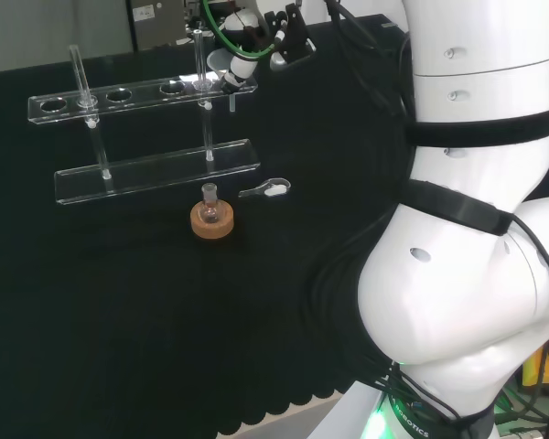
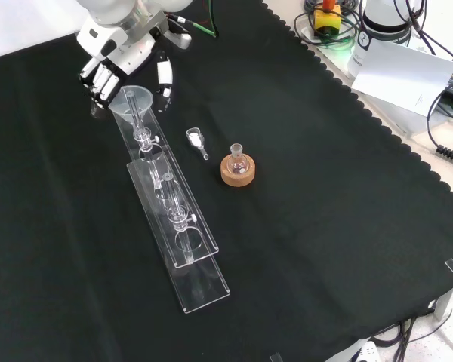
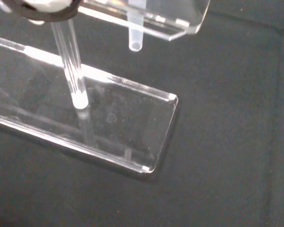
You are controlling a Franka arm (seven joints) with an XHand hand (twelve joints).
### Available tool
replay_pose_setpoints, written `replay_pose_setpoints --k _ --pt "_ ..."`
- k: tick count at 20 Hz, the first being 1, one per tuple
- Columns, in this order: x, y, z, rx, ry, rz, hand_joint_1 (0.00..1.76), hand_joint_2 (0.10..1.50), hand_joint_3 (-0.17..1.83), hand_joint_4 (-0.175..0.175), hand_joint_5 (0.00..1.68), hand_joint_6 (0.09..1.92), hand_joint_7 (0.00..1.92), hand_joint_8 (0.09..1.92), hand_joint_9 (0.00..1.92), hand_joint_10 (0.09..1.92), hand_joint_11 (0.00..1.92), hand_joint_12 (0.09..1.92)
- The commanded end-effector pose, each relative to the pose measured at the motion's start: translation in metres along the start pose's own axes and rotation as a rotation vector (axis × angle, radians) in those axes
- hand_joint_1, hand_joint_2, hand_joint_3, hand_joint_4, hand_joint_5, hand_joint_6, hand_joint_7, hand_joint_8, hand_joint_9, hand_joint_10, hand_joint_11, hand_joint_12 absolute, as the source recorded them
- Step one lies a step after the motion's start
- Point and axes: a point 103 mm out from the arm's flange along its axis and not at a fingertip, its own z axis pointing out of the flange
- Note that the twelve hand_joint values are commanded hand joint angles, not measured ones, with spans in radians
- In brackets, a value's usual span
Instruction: Pick up the funnel from the transparent funnel stand.
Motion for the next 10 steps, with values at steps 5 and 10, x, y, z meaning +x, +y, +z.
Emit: replay_pose_setpoints --k 5,10 --pt "-0.0003 -0.0031 -0.0023 -0.011 -0.068 0.041 0.79 0.71 0.51 -0.083 0.45 0.09 0.34 0.79 0.65 0.68 0.07 1.42" --pt "-0.0007 -0.0061 -0.0068 -0.032 -0.087 0.055 0.84 0.71 0.58 -0.082 0.49 0.09 0.38 0.79 0.73 0.68 0.09 1.41"
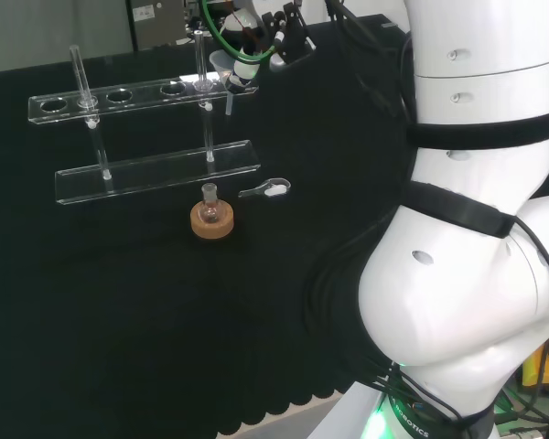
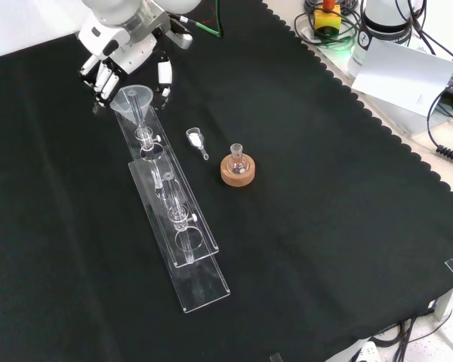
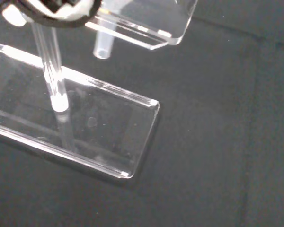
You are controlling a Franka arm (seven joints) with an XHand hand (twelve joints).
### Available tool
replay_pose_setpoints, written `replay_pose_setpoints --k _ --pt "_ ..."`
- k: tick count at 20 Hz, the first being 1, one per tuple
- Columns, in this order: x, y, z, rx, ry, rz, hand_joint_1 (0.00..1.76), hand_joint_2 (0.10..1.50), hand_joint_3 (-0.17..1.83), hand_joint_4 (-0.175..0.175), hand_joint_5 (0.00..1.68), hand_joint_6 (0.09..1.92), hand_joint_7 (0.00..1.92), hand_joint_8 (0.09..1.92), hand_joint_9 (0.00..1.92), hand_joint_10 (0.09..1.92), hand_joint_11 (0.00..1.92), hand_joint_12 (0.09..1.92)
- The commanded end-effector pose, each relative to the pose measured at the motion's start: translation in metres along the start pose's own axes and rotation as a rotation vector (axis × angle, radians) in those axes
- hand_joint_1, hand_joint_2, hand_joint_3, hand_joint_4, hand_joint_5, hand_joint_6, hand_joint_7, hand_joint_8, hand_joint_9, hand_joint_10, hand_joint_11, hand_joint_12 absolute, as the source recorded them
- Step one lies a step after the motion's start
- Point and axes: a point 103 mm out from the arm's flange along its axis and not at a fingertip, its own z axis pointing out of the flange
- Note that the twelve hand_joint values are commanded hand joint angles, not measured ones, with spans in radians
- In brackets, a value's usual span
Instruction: Pick up the funnel from the transparent funnel stand.
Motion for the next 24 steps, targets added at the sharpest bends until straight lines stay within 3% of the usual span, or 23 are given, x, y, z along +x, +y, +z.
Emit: replay_pose_setpoints --k 1,15,21,24 --pt "-0.001 -0.003 -0.006 -0.027 -0.03 0.011 0.84 0.71 0.59 -0.082 0.49 0.09 0.39 0.79 0.75 0.68 0.1 1.41" --pt "-0.011 -0.025 -0.04 -0.083 -0.06 0.021 0.87 0.69 0.61 -0.077 0.52 0.09 0.41 0.79 0.79 0.71 0.12 1.39" --pt "-0.015 -0.056 -0.064 -0.108 -0.087 0.04 0.87 0.68 0.62 -0.076 0.52 0.09 0.41 0.79 0.79 0.72 0.12 1.39" --pt "-0.014 -0.077 -0.075 -0.12 -0.1 0.071 0.87 0.68 0.63 -0.075 0.52 0.09 0.4 0.79 0.78 0.72 0.12 1.39"
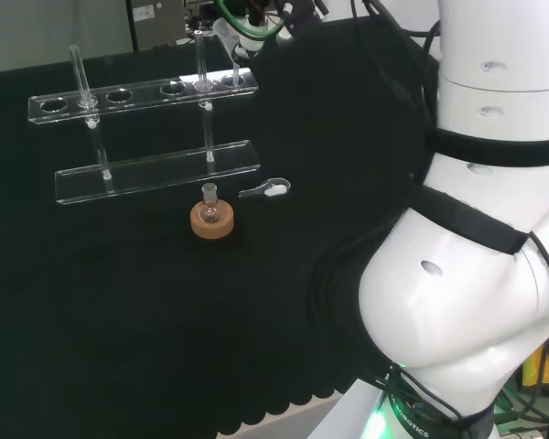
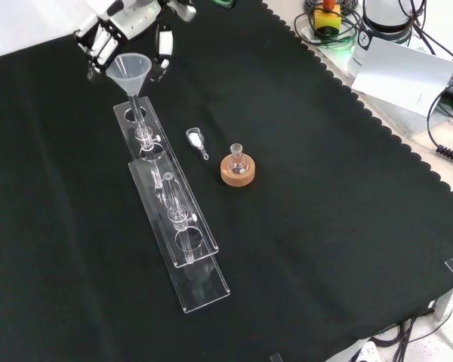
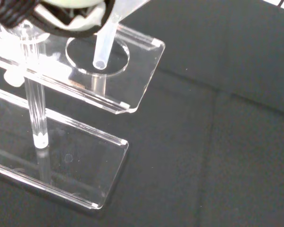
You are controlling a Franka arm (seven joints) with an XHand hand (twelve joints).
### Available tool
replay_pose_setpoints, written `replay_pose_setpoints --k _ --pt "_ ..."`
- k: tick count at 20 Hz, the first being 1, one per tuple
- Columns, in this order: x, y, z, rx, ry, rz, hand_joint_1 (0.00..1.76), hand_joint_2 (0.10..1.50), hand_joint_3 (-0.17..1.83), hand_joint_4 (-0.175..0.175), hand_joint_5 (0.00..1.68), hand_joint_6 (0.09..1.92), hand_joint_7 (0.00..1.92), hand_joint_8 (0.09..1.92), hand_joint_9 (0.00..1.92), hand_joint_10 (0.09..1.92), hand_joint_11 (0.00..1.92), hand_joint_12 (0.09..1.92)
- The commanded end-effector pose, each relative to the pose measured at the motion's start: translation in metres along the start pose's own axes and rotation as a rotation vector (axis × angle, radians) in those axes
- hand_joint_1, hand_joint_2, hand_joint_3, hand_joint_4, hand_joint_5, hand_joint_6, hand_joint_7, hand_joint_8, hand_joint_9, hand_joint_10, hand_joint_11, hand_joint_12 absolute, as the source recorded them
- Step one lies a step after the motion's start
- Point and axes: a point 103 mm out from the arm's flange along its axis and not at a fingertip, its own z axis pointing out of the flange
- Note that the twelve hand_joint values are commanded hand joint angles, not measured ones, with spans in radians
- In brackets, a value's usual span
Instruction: Pick up the funnel from the transparent funnel stand.
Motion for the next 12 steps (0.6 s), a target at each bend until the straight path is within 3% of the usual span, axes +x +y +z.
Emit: replay_pose_setpoints --k 1,12 --pt "-0.003 -0.043 -0.029 -0.015 -0.039 0.05 0.87 0.68 0.63 -0.075 0.52 0.09 0.4 0.79 0.78 0.72 0.12 1.39" --pt "0.011 -0.114 -0.06 -0.045 -0.052 0.094 0.87 0.67 0.64 -0.075 0.52 0.09 0.39 0.79 0.78 0.73 0.13 1.39"
